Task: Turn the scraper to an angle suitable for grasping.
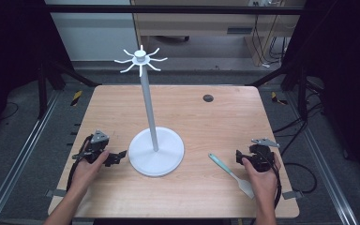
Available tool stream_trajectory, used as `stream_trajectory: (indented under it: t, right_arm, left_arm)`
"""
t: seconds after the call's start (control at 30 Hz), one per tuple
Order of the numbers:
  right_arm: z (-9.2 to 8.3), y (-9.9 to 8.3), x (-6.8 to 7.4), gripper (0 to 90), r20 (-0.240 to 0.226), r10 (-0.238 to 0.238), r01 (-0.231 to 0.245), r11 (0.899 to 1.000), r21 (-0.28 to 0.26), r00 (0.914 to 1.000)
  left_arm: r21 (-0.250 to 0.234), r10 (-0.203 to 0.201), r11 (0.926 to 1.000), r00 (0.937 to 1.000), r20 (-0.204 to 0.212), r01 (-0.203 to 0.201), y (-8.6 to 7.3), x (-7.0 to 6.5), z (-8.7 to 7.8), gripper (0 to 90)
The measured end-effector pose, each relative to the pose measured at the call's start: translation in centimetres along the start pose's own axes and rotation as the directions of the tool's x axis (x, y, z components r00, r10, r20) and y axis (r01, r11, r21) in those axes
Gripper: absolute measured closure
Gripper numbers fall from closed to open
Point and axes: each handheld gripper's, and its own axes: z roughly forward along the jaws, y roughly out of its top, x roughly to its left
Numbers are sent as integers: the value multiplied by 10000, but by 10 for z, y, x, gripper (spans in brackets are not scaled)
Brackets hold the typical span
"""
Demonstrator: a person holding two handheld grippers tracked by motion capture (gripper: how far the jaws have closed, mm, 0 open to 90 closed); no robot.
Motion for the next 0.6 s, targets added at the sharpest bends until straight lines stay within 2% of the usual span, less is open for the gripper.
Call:
stream_trajectory:
  t: [0.13, 0.2, 0.23, 0.27, 0.3, 0.37, 0.43, 0.47, 0.6]
  right_arm:
    - [2, 3, 10, 224, 26, -351, 351, 9993, 158, 9994]
    - [3, 6, 17, 270, 179, -854, 849, 9960, 260, 9962]
    - [2, 7, 22, 302, 120, -892, 887, 9955, 341, 9959]
    - [3, 9, 26, 329, 46, -1164, 1161, 9925, 386, 9932]
    - [3, 10, 30, 351, 68, -1416, 1412, 9890, 432, 9899]
    - [3, 14, 40, 463, 18, -1888, 1885, 9810, 465, 9820]
    - [3, 16, 45, 491, -8, -2038, 2037, 9780, 457, 9790]
    - [3, 19, 54, 604, -40, -2458, 2457, 9681, 482, 9693]
    - [6, 22, 71, 767, -295, -3135, 3149, 9461, 753, 9491]
  left_arm:
    - [-2, 8, 10000, 10000, -7, -8, 0, 0, -1, 40]
    - [30, 12, 10000, 10000, 10, -12, 0, 0, 0, 40]
    - [33, 15, 10000, 10000, 17, -15, 0, 0, 0, 40]
    - [36, 27, 10000, 10000, 15, -27, 0, 0, 0, 40]
    - [37, 26, 10000, 10000, 18, -26, 0, -1, 0, 40]
    - [35, 22, 10000, 10000, 12, -22, 0, -1, 0, 40]
    - [45, 21, 10000, 10000, 16, -21, 0, 0, 0, 40]
    - [50, 41, 10000, 10000, 2, -41, 0, 0, 0, 40]
    - [61, 35, 10000, 10000, 23, -35, 0, -1, 0, 40]
